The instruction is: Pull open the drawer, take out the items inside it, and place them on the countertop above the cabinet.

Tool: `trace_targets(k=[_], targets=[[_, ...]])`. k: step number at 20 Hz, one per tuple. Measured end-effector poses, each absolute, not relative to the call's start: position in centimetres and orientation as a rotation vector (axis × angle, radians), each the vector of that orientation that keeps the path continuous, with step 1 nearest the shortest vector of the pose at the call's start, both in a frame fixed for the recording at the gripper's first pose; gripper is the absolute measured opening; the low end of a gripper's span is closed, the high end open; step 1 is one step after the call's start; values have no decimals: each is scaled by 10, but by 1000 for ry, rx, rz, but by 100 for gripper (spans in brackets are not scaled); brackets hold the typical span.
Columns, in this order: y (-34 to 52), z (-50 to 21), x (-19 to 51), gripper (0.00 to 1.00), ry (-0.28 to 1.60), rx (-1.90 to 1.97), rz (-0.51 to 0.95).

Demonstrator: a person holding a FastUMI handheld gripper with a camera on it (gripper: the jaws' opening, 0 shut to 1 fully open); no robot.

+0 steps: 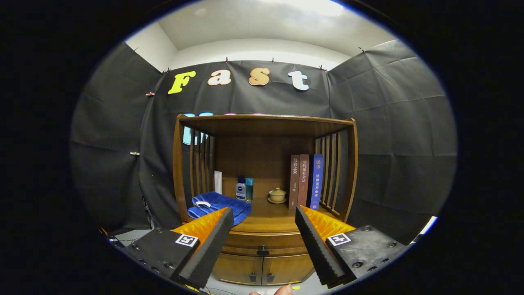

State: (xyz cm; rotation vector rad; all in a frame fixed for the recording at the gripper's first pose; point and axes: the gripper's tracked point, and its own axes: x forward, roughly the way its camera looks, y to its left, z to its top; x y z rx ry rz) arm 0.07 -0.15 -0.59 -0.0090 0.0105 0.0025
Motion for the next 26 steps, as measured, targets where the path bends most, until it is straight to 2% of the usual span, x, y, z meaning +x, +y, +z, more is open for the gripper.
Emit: trace_targets(k=[19, 22, 26], targets=[[0, -3, 14, 98, -39, 12, 24], [-11, -34, 42, 98, -42, 11, -12], [-17, -111, 84, 98, 46, -14, -37]])
